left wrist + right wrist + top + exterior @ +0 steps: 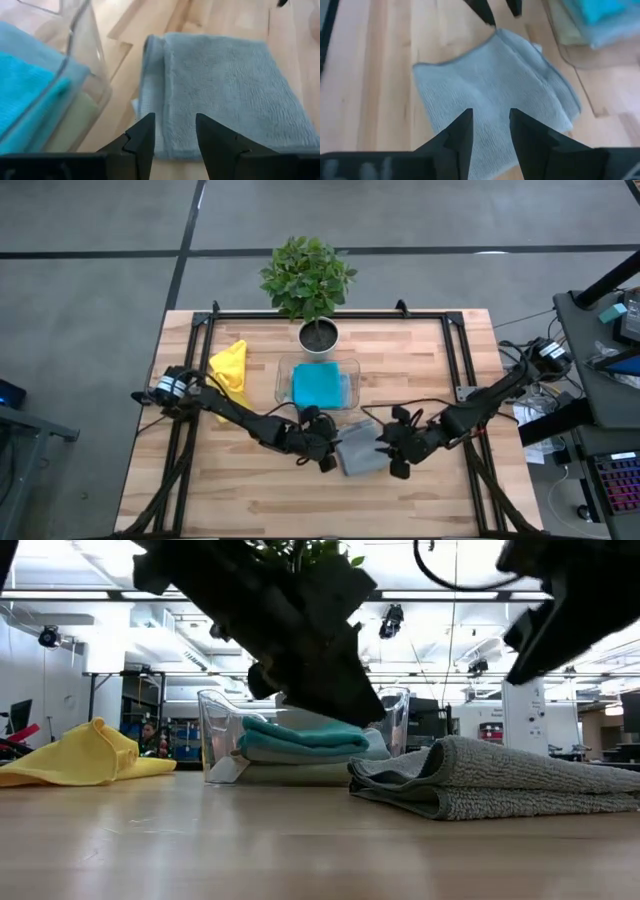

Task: Fold microfiber towels
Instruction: Fold the gray microfiber cloth

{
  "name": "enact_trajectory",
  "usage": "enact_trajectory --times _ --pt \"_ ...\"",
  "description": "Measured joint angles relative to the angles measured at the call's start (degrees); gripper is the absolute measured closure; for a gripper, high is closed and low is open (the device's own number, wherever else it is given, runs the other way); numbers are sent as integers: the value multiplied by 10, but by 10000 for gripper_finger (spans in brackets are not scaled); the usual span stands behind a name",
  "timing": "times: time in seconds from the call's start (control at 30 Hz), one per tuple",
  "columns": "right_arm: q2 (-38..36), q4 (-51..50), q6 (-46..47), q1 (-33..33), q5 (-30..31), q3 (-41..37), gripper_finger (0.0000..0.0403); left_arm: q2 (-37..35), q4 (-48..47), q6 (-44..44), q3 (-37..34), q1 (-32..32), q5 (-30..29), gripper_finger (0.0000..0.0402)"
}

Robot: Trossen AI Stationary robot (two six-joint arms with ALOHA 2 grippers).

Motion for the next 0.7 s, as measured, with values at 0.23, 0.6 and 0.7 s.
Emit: enact_trajectory --times 0.23,0.6,0.7 --pt "-21 70 42 -1 16 -77 284 30 19 0 0 7 29 275" --pt "9 200 -4 -67 19 -143 286 44 26 17 1 7 47 307" --pt "20 204 -34 -93 22 -144 292 44 10 15 1 9 46 344"
